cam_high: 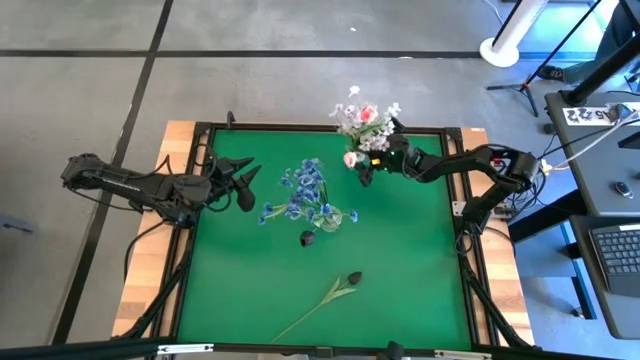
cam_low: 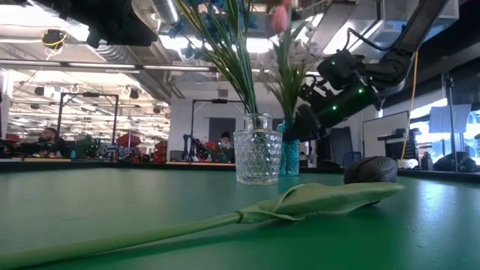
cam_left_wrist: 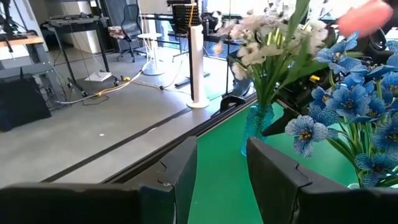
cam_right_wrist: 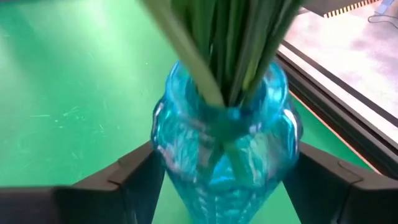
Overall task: Sort flowers into vase by color
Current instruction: Move the blue vase slightly to the right, then put the black flowers into the transparent vase
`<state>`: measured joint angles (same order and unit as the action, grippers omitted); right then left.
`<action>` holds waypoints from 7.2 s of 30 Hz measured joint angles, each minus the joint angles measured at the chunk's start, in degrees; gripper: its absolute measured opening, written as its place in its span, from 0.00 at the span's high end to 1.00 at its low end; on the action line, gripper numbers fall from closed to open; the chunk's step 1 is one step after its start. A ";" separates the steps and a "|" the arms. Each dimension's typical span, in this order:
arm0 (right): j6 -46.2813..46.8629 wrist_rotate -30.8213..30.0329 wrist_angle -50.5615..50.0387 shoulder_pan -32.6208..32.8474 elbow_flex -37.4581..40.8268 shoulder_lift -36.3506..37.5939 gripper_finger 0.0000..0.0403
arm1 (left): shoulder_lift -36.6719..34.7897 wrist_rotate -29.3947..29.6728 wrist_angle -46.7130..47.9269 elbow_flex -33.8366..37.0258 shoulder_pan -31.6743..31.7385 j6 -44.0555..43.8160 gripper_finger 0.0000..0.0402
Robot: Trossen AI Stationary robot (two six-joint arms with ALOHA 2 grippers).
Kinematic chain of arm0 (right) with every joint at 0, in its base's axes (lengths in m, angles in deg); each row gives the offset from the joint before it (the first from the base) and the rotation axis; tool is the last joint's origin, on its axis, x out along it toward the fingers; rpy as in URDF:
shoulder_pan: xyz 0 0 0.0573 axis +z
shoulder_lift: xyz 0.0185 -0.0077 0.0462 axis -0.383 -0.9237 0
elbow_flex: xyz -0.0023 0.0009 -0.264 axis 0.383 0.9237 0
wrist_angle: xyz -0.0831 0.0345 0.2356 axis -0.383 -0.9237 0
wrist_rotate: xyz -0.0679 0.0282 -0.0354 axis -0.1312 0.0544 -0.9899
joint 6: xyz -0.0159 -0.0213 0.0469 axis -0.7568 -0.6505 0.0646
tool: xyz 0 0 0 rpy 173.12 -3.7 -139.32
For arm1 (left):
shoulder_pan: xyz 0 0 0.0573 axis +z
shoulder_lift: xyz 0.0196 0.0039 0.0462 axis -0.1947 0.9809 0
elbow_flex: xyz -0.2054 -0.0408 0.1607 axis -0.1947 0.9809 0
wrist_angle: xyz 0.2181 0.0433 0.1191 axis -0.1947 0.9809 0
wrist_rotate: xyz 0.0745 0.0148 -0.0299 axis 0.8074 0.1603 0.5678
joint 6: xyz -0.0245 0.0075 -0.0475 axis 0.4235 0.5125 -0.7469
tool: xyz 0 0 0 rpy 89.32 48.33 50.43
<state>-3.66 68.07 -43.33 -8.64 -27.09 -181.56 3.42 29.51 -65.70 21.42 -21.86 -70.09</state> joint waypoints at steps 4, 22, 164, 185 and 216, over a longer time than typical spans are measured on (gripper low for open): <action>0.10 -0.02 -0.33 0.00 0.00 -0.02 0.27 | 0.00 -0.04 0.02 0.00 0.00 -0.37 0.66; -0.01 -1.68 -6.63 0.00 0.00 0.94 0.26 | 2.10 -0.12 0.33 -0.09 0.34 -1.05 0.66; 25.54 -18.58 -44.89 31.93 0.59 53.53 0.26 | 78.85 -41.13 2.50 -44.05 -24.28 -33.83 0.66; 25.54 -19.05 -44.46 31.91 0.59 51.65 0.26 | 85.59 -27.99 31.03 -58.10 -24.32 -37.48 0.98; 24.84 -8.05 -34.11 31.94 0.59 51.71 0.26 | 84.50 -32.29 42.35 -66.31 -22.47 -27.84 0.84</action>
<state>21.18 60.02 -77.44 23.30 -26.50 -129.85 87.92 -2.78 -23.35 -44.89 -44.33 -97.93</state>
